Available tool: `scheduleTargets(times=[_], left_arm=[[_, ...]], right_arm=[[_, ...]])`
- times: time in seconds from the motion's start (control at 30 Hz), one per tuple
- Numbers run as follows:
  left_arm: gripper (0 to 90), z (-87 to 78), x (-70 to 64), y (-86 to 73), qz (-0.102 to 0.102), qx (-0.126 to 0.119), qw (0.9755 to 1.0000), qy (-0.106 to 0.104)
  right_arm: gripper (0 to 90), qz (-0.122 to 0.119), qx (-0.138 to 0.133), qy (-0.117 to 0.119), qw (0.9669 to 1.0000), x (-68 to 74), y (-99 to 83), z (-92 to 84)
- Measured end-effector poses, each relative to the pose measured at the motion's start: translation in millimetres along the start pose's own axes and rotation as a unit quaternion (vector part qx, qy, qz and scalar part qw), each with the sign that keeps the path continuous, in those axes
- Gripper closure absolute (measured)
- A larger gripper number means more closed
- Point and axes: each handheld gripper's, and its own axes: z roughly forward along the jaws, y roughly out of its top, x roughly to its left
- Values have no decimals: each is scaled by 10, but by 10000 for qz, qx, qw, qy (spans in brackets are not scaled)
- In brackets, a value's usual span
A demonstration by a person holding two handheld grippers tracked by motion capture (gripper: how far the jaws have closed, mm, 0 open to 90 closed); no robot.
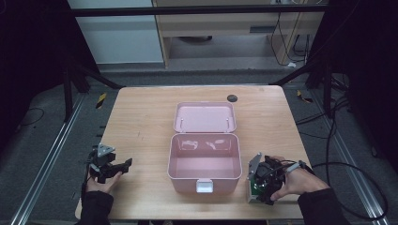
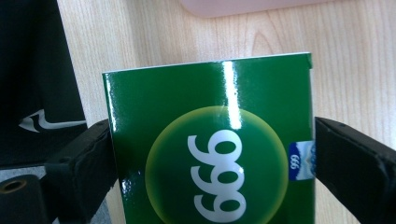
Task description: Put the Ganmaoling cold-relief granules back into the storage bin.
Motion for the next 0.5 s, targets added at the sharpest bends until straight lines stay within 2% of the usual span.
scheduleTargets(times=[0.23,0.5], left_arm=[[284,0,3,0,-3,0,10000,-3],[284,-1,2,1,3,5,10000,-4]], right_arm=[[101,-81,66,64,9999,-3,-1,40],[120,-56,93,85,9999,4,1,51]])
